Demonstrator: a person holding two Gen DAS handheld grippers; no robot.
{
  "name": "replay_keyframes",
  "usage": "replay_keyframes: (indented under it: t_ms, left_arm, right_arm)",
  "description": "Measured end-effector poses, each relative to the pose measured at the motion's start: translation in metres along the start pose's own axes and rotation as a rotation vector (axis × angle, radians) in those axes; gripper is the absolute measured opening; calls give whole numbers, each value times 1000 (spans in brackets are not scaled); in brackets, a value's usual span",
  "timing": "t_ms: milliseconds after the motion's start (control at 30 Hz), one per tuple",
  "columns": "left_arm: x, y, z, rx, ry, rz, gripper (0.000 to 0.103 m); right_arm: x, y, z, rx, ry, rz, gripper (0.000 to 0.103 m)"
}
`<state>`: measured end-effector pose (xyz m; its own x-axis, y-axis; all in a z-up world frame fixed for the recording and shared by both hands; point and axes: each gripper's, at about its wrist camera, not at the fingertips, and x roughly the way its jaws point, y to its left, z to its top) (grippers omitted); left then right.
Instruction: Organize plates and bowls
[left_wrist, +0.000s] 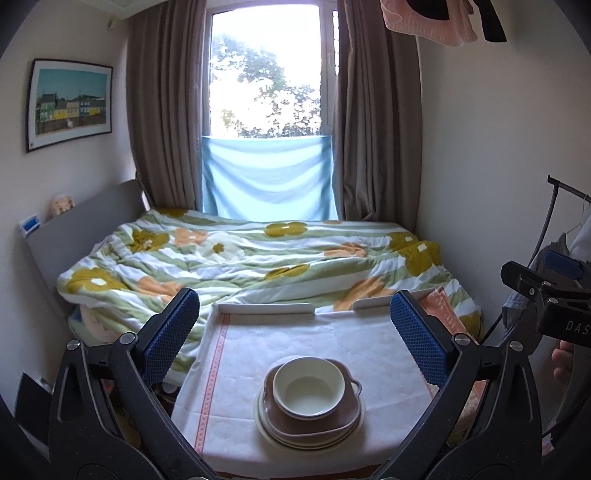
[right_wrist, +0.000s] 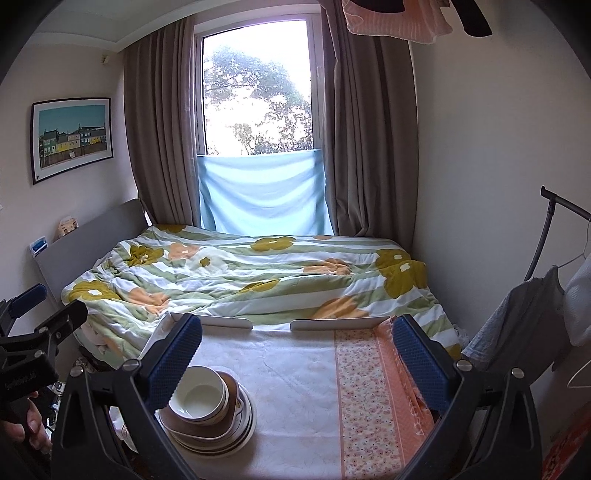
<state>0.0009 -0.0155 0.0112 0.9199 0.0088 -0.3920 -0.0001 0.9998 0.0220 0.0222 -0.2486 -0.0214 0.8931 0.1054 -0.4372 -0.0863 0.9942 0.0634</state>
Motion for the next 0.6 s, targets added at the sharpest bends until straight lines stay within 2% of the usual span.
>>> replay_keyframes:
  t_ms: [600]
  left_arm:
    - [-1, -1, 2, -11, -2, 1, 103]
  right_arm:
    - [0, 3, 2, -5, 0, -21, 103]
